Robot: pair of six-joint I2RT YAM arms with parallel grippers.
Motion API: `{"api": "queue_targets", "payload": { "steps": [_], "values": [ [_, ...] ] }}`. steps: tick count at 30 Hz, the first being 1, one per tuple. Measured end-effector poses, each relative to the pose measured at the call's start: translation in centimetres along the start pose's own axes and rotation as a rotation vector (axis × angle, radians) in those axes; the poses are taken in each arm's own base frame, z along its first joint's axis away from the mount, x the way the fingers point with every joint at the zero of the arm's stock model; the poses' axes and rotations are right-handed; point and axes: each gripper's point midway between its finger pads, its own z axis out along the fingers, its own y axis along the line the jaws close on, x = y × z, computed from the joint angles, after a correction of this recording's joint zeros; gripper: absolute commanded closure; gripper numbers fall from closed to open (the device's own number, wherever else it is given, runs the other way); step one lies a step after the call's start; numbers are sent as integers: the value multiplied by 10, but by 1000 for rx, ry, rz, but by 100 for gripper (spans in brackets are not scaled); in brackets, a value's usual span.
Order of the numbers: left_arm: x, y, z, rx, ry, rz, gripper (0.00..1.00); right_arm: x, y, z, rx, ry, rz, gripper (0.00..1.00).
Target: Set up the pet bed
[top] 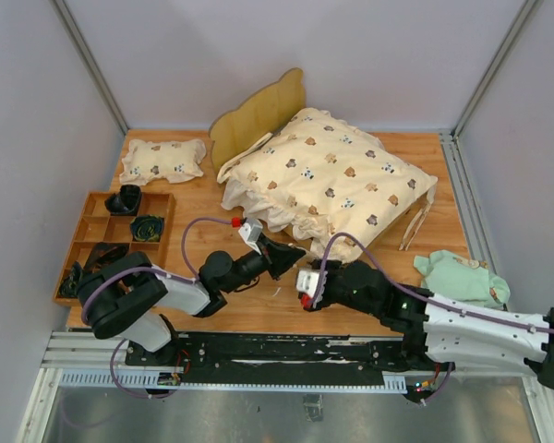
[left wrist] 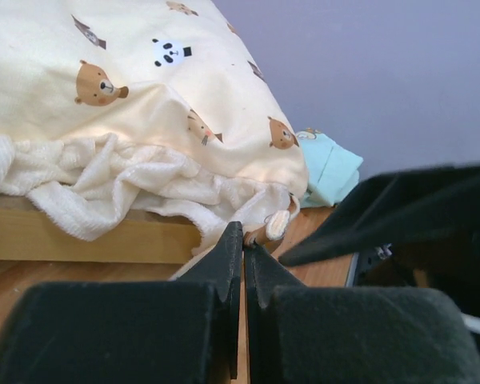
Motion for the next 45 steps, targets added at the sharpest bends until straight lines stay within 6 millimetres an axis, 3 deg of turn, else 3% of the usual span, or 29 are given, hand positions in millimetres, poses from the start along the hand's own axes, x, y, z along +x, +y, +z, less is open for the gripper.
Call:
{"api": "queue_targets", "payload": {
  "steps": [7,13,22,26,36,41,44,45],
  "values": [
    [1,-1,-1,4,21,-109,100,33,42,40,-105,77,-526,36],
    [-1,3,-2,-10,24,-136,100,46,25,74,4,186,-856,36],
    [-5,2,3,0,25,-137,100,62,7,100,135,346,-1185,36],
    [-5,1,3,4,27,-137,100,67,-2,109,176,410,-1263,37],
    [-5,5,5,-15,26,-134,100,57,-30,120,282,485,-1333,38],
    [-6,6,5,-17,25,-134,100,72,-48,117,295,571,-1341,54],
    [-6,6,6,-16,23,-133,100,76,-52,116,296,586,-1336,91],
    [-7,5,6,-15,22,-133,100,77,-52,115,298,588,-1332,98]
  ]
}}
